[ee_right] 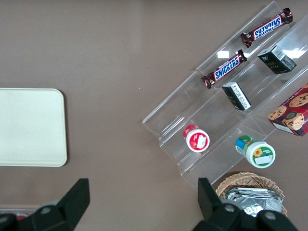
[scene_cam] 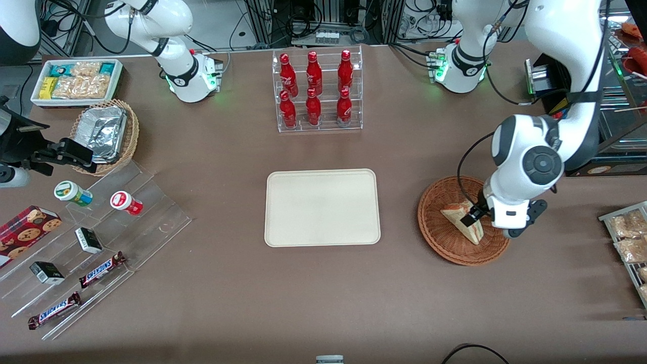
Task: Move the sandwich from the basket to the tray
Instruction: 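Close the left gripper on the triangular sandwich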
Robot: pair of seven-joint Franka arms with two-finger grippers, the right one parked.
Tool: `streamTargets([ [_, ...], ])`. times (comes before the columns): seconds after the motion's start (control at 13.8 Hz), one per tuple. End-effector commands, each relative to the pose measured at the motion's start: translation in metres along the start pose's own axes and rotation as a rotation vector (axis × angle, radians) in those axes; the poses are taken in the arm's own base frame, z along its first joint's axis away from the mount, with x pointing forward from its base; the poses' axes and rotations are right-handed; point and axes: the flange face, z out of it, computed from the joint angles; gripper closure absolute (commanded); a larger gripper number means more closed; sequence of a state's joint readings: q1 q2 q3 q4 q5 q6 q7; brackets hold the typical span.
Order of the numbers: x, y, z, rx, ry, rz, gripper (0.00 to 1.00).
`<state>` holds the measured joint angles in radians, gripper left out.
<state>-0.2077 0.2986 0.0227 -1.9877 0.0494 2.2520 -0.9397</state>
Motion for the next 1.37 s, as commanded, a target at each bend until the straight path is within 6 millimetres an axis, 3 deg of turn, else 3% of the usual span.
streamTargets([
  [0.0,-0.014,-0.014,0.018,-0.025,0.029,-0.025,0.00],
  [0.43,-0.026,-0.028,0.051,-0.036,0.033,-0.024,0.02],
  [0.51,-0.025,-0.027,0.050,-0.039,0.034,-0.028,0.23],
  [0.65,-0.023,-0.024,0.053,-0.039,0.034,-0.048,1.00],
  [0.8,-0.020,-0.018,0.049,-0.046,0.038,-0.049,1.00],
  [0.94,-0.016,-0.013,0.026,-0.050,0.043,-0.045,1.00],
  [1.16,-0.016,0.006,-0.042,0.055,-0.014,0.007,1.00],
  [1.3,-0.045,0.038,-0.092,0.095,-0.024,0.091,1.00],
])
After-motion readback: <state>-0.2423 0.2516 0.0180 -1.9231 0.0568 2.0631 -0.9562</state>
